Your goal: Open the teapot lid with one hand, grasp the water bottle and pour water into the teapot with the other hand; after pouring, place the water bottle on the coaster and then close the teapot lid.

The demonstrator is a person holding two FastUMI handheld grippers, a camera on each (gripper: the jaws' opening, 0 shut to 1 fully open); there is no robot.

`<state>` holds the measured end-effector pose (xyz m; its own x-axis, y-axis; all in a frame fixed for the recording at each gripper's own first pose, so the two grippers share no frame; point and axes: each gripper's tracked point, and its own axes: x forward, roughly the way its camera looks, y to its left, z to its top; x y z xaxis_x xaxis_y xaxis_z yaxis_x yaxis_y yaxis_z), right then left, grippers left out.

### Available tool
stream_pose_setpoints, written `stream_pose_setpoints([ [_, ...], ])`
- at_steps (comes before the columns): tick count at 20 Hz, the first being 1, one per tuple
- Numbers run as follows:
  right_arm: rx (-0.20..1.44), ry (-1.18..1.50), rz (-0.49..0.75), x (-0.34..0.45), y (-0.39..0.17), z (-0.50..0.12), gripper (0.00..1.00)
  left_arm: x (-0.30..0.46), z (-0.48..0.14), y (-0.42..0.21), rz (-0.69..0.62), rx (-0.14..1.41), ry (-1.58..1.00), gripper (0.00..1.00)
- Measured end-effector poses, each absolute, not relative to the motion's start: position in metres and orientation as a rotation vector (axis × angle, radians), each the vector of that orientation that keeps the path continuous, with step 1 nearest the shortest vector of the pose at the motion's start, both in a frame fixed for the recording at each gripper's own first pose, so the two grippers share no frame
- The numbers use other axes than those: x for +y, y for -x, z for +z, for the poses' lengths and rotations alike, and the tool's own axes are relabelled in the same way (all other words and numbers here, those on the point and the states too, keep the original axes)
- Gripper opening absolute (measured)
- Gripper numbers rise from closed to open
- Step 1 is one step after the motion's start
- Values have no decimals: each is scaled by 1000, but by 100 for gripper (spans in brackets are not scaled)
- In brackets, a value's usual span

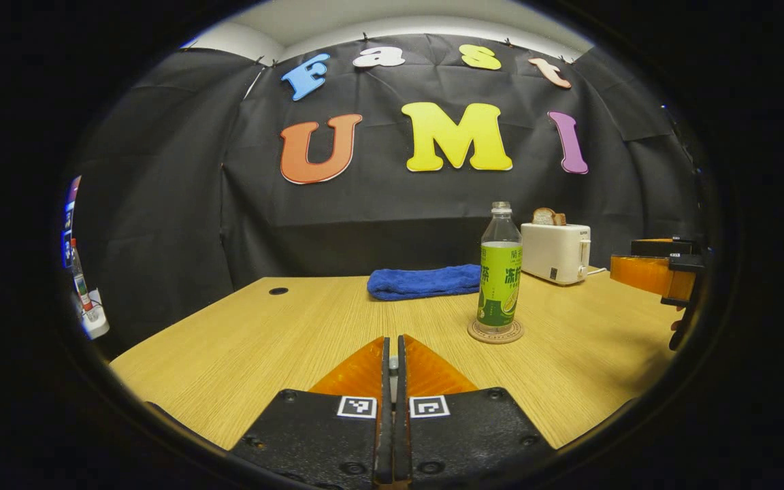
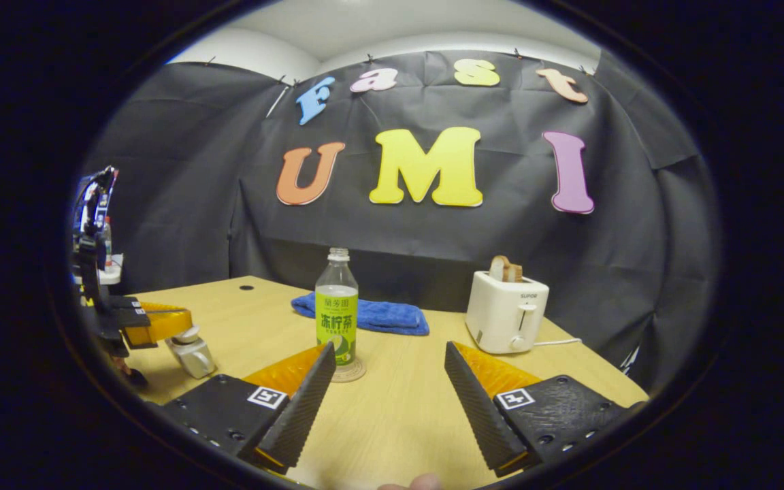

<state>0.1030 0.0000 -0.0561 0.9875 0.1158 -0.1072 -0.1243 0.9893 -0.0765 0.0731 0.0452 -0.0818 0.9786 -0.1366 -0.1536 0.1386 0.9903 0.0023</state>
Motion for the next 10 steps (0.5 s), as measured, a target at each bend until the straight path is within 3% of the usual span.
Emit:
stream_pose_setpoints([
  [10, 101, 68, 147, 10, -98, -62, 97, 49, -85, -69, -102, 169, -14, 7],
])
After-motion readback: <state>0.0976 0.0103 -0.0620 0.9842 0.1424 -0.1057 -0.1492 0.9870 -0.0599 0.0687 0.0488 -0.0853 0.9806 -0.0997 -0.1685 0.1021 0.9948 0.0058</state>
